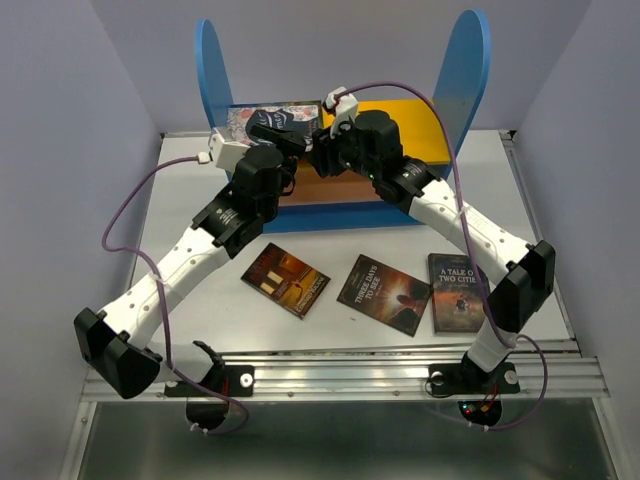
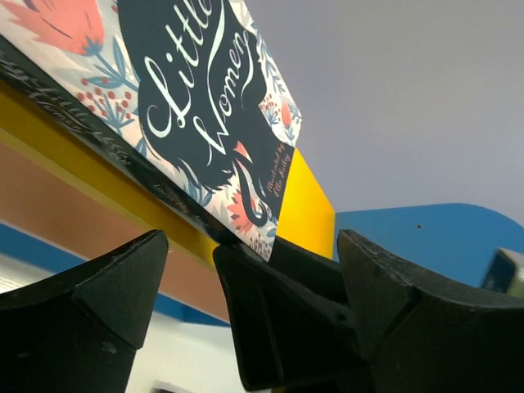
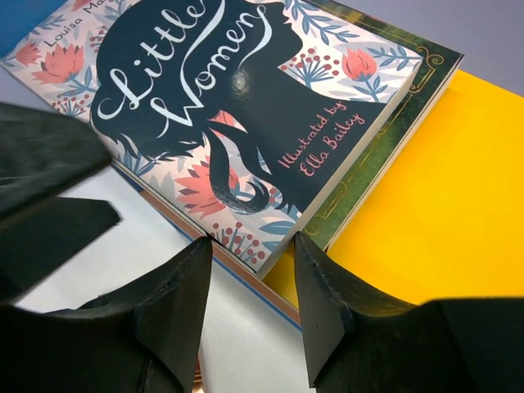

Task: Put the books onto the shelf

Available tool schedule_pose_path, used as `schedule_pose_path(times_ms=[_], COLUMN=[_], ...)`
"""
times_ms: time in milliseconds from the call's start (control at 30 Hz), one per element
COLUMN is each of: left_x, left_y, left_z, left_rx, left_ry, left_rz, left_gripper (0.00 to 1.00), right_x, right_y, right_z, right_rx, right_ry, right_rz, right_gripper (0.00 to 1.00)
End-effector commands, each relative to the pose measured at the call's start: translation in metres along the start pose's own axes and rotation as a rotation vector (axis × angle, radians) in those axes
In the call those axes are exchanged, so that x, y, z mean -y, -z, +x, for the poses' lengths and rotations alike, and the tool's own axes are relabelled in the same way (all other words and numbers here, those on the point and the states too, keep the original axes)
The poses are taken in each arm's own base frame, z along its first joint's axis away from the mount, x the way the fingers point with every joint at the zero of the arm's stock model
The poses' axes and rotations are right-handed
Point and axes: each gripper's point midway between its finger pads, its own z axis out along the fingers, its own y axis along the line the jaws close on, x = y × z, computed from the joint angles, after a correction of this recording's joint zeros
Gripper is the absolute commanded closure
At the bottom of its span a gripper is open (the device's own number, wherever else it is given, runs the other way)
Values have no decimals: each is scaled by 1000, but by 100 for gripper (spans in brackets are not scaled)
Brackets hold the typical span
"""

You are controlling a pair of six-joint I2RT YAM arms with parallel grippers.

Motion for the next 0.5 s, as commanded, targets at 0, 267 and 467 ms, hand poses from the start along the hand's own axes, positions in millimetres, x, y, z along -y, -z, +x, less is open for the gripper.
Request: schedule_pose_path(times_ms=[0,267,467], left_x=[8,-15,-26], left_y=[19,15,8], left_z=[-26,-59,-62], left_rx=[43,100,79], left_ry=[-5,-2,1], left_rz=[62,30,23], left_gripper=[7,41,63], right_x=[-5,2,2], right_y=[-3,-5,-4], right_z=[-38,-49,-54], right_rx=[109,159,186], right_ry=[-18,-46,-71], right_rz=[-20,24,31], right_gripper=[51,52,52])
